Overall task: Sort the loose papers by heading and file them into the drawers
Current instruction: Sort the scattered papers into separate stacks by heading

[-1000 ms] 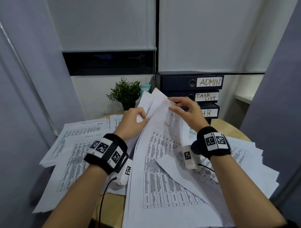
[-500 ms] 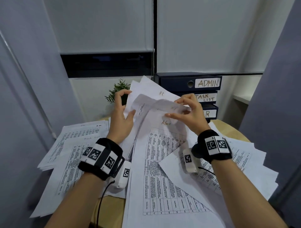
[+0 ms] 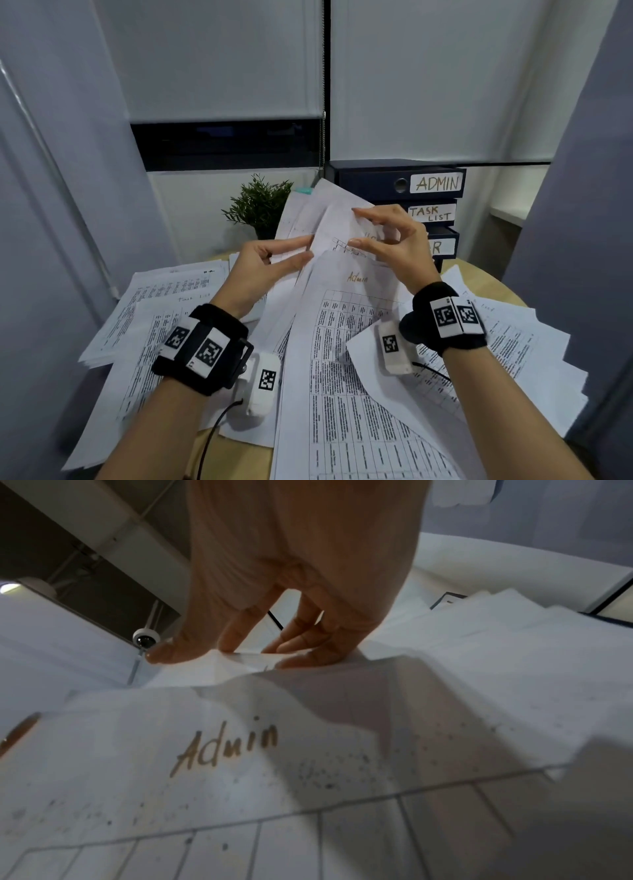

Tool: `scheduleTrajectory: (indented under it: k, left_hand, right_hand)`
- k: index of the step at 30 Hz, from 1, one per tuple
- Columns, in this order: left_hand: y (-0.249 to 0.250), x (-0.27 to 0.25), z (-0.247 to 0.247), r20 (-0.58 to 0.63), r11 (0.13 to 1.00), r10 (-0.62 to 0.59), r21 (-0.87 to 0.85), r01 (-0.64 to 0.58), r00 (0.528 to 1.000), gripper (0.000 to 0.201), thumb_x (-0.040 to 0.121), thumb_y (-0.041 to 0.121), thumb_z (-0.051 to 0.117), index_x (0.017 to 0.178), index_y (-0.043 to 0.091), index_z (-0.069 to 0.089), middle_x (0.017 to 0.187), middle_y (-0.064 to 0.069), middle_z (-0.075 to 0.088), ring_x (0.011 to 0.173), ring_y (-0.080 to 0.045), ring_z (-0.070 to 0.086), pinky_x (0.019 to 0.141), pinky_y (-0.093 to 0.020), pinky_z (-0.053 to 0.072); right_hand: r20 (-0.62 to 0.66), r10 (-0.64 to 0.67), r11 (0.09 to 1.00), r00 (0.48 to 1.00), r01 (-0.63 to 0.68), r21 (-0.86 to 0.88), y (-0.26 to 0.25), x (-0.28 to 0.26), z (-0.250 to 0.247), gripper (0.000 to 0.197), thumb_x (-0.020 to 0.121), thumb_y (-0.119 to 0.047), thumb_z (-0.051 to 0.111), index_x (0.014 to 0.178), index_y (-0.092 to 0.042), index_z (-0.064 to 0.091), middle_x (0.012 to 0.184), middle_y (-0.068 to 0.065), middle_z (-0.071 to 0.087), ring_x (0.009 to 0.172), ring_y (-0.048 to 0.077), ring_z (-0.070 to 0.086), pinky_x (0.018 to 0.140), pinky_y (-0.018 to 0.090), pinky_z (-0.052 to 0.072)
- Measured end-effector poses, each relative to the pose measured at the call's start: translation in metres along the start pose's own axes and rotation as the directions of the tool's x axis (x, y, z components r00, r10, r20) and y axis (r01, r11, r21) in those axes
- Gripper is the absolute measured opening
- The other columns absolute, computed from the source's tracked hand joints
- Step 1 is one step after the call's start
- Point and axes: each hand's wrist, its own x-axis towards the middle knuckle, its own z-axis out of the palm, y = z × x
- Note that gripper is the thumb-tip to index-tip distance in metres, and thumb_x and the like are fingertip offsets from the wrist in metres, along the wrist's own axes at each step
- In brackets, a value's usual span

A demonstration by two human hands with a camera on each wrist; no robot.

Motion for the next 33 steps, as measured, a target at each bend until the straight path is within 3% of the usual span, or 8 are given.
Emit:
scheduleTrajectory:
  k: [4,7,11,16,21,25,28,33]
  left_hand:
    - [-0.004,0.004,0.001,-0.080,0.999,-0.008,-0.033,0.006,0.997,0.019,0.080,0.006,0.070,0.097,0.016,0.072,0.088,0.018,0.073,0.094,0.003,0.067,0.073,-0.008,0.050]
    - [-0.005,0.007,0.001,-0.116,0.999,-0.006,-0.042,0.001,0.993,0.015,0.080,0.009,0.070,0.093,0.018,0.072,0.087,0.016,0.074,0.093,0.001,0.067,0.073,-0.009,0.050]
    - [-0.007,0.008,0.002,-0.131,0.999,-0.014,-0.036,0.009,0.991,0.017,0.078,0.009,0.073,0.092,0.018,0.073,0.089,0.012,0.075,0.096,-0.004,0.068,0.079,-0.013,0.052]
    - [-0.012,0.011,0.000,-0.167,0.999,-0.047,-0.025,0.044,0.985,0.013,0.079,0.014,0.072,0.090,0.020,0.074,0.095,0.007,0.074,0.102,-0.010,0.067,0.096,-0.027,0.049]
    - [-0.010,0.013,0.002,-0.171,0.997,-0.019,0.067,0.031,0.985,0.009,0.084,0.012,0.069,0.086,0.019,0.074,0.089,0.006,0.074,0.091,-0.006,0.067,0.093,-0.025,0.049]
    - [-0.007,0.014,0.005,-0.150,0.980,0.014,0.198,0.016,0.989,0.012,0.085,0.012,0.069,0.082,0.023,0.072,0.087,0.009,0.072,0.089,-0.004,0.066,0.093,-0.026,0.048]
    - [-0.001,0.011,0.009,-0.115,0.968,0.051,0.251,-0.021,0.992,0.011,0.080,0.012,0.075,0.086,0.022,0.075,0.088,0.009,0.074,0.088,-0.003,0.068,0.084,-0.023,0.051]
    - [0.001,0.007,0.012,-0.044,0.946,0.012,0.324,0.003,0.999,0.045,0.066,0.001,0.083,0.103,0.023,0.072,0.102,0.010,0.071,0.094,-0.009,0.067,0.085,-0.034,0.056]
  right_hand:
    - [0.013,-0.023,0.998,1.000,0.023,0.055,-0.003,0.001,0.001,0.038,0.064,-0.018,0.084,0.100,-0.012,0.074,0.116,0.014,0.058,0.110,0.020,0.059,0.086,0.037,0.056]
    - [0.000,-0.035,0.997,0.999,0.035,0.075,-0.003,0.000,0.003,0.036,0.065,-0.014,0.083,0.099,-0.009,0.074,0.120,0.012,0.058,0.111,0.020,0.057,0.083,0.044,0.056]
    - [-0.052,-0.046,0.993,0.998,0.052,0.107,0.004,-0.003,0.007,0.040,0.067,-0.005,0.082,0.105,-0.003,0.072,0.123,0.009,0.060,0.111,0.015,0.058,0.081,0.028,0.057]
    - [-0.063,-0.001,0.994,0.998,0.007,0.105,0.012,-0.002,0.009,0.043,0.069,-0.003,0.081,0.110,-0.002,0.070,0.122,0.005,0.062,0.114,0.013,0.060,0.082,0.024,0.056]
    - [-0.031,0.054,0.995,0.998,-0.051,0.084,0.011,0.002,0.010,0.045,0.068,-0.011,0.081,0.112,-0.011,0.069,0.115,0.001,0.060,0.101,0.007,0.061,0.076,0.018,0.054]
    - [-0.009,0.051,0.998,0.999,-0.051,0.033,0.011,0.002,0.012,0.054,0.065,-0.013,0.084,0.116,-0.017,0.068,0.115,0.009,0.055,0.093,0.007,0.052,0.069,0.013,0.047]
    - [0.010,0.042,0.999,0.999,-0.042,-0.013,0.009,0.002,0.015,0.054,0.061,-0.021,0.085,0.113,-0.022,0.069,0.113,0.010,0.052,0.094,0.008,0.049,0.070,0.014,0.046]
    - [0.060,0.048,0.999,0.997,-0.047,-0.018,0.004,0.004,0.014,0.035,0.065,-0.011,0.085,0.097,-0.015,0.070,0.108,0.008,0.057,0.095,0.004,0.055,0.072,0.017,0.051]
